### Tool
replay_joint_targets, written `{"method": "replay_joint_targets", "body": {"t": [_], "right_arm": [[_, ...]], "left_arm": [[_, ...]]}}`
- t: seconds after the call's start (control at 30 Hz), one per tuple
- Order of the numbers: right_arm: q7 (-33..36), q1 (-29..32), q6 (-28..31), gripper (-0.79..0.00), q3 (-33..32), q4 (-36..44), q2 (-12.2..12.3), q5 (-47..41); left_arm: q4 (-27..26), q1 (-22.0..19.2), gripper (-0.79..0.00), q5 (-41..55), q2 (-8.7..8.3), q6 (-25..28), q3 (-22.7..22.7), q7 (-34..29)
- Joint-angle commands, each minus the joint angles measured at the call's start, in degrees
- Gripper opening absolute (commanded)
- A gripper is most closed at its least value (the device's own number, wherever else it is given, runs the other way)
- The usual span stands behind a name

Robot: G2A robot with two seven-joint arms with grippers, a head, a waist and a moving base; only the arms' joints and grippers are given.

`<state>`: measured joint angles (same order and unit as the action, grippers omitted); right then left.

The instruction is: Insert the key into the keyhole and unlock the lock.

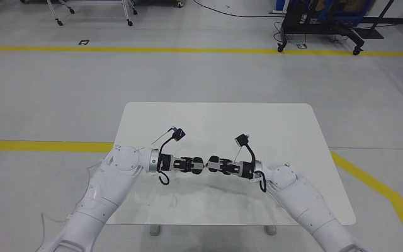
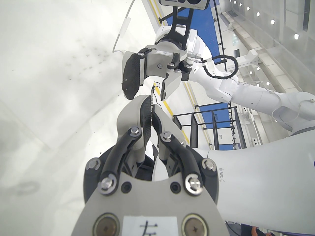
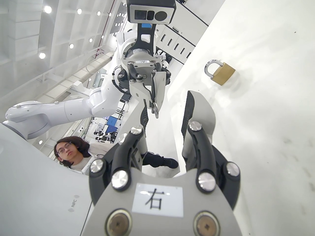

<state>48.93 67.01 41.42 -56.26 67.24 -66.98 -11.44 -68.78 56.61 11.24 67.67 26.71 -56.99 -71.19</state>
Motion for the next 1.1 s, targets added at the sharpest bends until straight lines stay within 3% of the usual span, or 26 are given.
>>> {"method": "replay_joint_targets", "body": {"t": [0.0, 0.4, 0.57, 0.9, 0.97, 1.07], "right_arm": [[-0.08, 0.03, 0.12, -0.468, -0.02, 0.08, 0.03, 0.14], [0.92, -0.20, -0.14, -0.554, 0.44, 0.23, 0.11, -0.44], [0.97, -0.41, -0.25, -0.785, 0.81, 0.19, 0.05, -0.61], [1.34, -0.45, -0.29, -0.785, 0.87, 0.32, 0.19, -0.61], [1.49, -0.41, -0.01, -0.785, 0.84, 0.40, 0.23, -0.68], [1.03, -0.18, 0.97, -0.785, 0.54, 0.42, 0.31, -0.98]], "left_arm": [[-0.04, 0.00, -0.785, -0.20, -0.04, 0.06, 0.15, 0.10], [-0.39, 0.01, -0.785, -0.70, -0.37, 0.25, 0.78, 0.74], [-0.53, -0.03, -0.785, -0.95, -0.53, 0.40, 0.96, 0.87], [0.05, -0.33, -0.785, 0.32, -0.64, -1.50, 0.93, 3.06], [0.13, -0.37, 0.000, 0.23, -0.66, -1.97, 0.83, 4.00], [-0.10, -0.21, 0.000, -0.02, -0.72, -2.20, 0.59, 5.64]]}}
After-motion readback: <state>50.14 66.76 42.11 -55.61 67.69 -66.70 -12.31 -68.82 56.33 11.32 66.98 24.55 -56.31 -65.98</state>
